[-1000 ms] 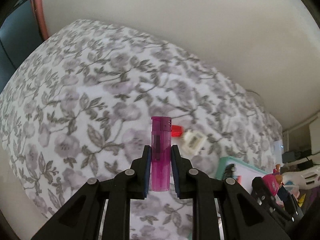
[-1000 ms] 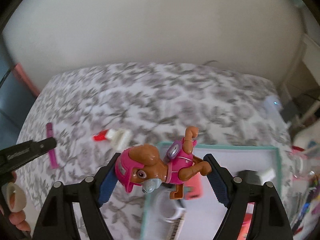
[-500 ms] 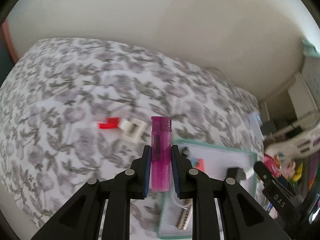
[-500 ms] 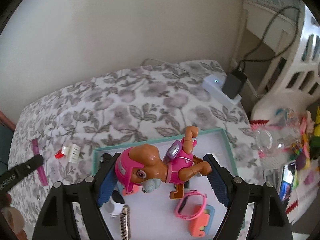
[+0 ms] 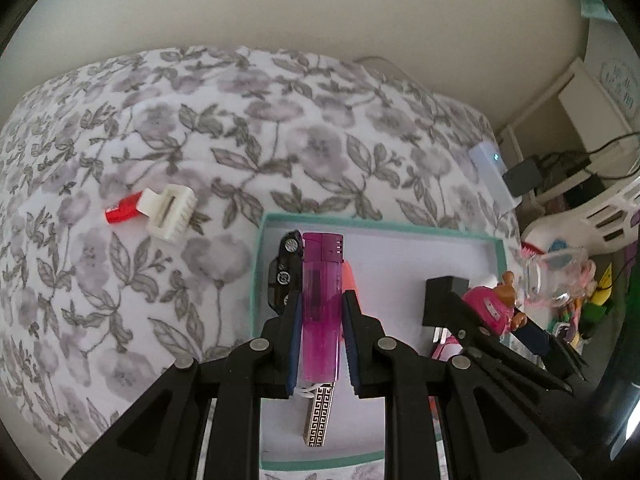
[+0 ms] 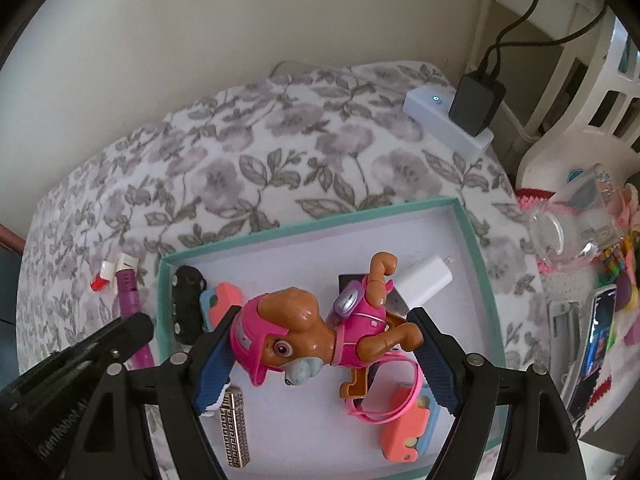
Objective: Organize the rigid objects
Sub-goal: 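Carry the pink lighter and toy dog over the teal tray, then open both tools to drop the lighter and toy dog into the tray, then move both tools back to the red glue bottle and white clip, then grasp the white hair clip with the right tool while the left tool grasps the red glue bottle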
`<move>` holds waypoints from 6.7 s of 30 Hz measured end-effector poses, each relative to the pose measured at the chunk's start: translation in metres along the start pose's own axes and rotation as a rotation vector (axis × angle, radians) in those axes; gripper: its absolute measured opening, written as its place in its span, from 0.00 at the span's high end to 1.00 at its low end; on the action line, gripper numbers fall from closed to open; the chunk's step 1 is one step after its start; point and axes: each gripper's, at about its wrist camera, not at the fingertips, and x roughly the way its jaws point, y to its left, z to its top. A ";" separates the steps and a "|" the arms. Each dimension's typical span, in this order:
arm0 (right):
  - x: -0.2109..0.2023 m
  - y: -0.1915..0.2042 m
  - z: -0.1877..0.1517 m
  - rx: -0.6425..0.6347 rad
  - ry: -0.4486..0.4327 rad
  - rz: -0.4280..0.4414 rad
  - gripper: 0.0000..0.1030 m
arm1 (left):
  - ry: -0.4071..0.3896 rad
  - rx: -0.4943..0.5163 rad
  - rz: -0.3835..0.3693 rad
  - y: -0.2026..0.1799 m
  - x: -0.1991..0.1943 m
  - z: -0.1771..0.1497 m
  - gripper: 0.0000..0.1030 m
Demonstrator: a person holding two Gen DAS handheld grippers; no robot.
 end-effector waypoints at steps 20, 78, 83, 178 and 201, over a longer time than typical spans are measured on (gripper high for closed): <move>0.033 -0.011 -0.014 0.036 0.100 -0.034 0.19 | 0.104 -0.018 0.042 0.000 0.038 -0.007 0.80; 0.040 -0.014 -0.011 0.068 0.095 -0.038 0.00 | 0.054 -0.077 0.307 0.040 0.033 -0.001 0.16; 0.040 -0.010 -0.010 0.057 0.090 -0.038 0.00 | 0.048 -0.096 0.346 0.049 0.035 0.000 0.06; 0.107 0.212 0.016 -0.172 -0.011 0.285 0.45 | -0.071 -0.477 0.138 0.249 0.057 0.039 0.06; 0.096 0.191 0.016 -0.151 -0.046 0.326 0.45 | -0.127 -0.390 0.068 0.214 0.072 0.055 0.06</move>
